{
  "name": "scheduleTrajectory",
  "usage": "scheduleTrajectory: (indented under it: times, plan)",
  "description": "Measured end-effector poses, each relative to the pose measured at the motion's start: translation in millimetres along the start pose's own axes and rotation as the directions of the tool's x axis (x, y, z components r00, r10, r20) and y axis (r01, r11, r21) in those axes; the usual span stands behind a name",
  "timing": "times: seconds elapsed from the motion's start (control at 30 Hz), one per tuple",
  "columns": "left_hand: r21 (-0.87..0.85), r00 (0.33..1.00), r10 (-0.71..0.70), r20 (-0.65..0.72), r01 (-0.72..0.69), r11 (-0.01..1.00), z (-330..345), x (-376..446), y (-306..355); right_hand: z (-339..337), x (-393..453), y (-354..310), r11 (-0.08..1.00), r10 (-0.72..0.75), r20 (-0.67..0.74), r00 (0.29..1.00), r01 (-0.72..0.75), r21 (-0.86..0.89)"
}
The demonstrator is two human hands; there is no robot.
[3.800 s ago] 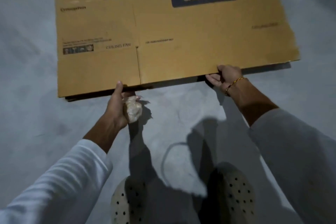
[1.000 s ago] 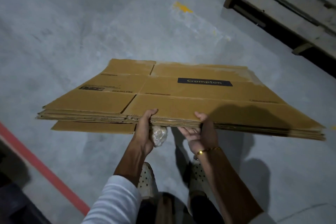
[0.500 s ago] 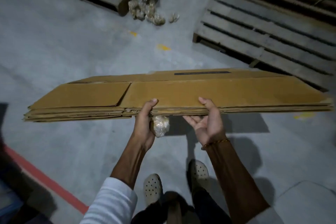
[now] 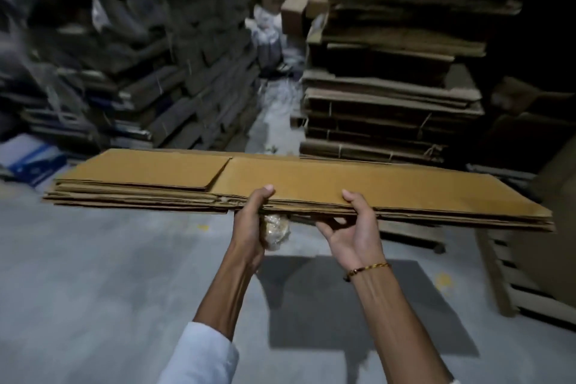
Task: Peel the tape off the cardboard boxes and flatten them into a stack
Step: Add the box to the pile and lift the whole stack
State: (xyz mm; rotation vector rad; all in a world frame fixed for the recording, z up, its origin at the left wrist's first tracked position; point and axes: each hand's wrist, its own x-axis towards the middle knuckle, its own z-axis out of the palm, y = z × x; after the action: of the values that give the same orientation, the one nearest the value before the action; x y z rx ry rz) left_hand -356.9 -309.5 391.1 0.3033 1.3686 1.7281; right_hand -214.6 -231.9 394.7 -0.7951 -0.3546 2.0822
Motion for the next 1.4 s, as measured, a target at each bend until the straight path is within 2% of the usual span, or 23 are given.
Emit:
scheduleTrajectory:
  times: [0.2, 0.47, 0.7, 0.9, 1.03, 1.13, 1.4]
  plan:
    - [0.004, 0.986, 0.094, 0.135, -0.095, 0.995, 72.9, -0.2, 58.0, 41.6, -13.3, -79.8, 0.989, -0.143, 0.064, 0.988, 0.139, 0.051]
    - [-0.026, 0.933, 0.179, 0.311, -0.18, 0.983, 191.7, 37.9, 109.2, 75.1, 11.6, -203.1, 0.951, -0.31, 0.159, 0.938, 0.308, 0.033]
    - [-0.06, 0.909, 0.235, 0.344, -0.228, 0.972, 302.9, 83.7, 138.4, 94.6, 57.3, -314.1, 0.916, -0.396, 0.151, 0.906, 0.4, 0.001]
    - [-0.107, 0.865, 0.298, 0.404, -0.279, 0.954, 378.7, 137.7, 176.0, 131.4, 102.9, -387.6, 0.881, -0.47, 0.239, 0.85, 0.469, 0.066]
    - [-0.145, 0.819, 0.36, 0.446, -0.331, 0.932, 427.3, 189.6, 215.4, 171.8, 156.3, -434.6, 0.848, -0.521, 0.315, 0.793, 0.523, 0.084]
    - [-0.178, 0.756, 0.464, 0.462, -0.434, 0.883, 463.6, 246.6, 255.8, 212.2, 209.8, -470.8, 0.801, -0.574, 0.369, 0.731, 0.595, 0.067]
    - [-0.189, 0.624, 0.574, 0.53, -0.573, 0.797, 556.9, 392.3, 368.4, 322.6, 338.3, -562.4, 0.698, -0.669, 0.444, 0.596, 0.709, 0.1]
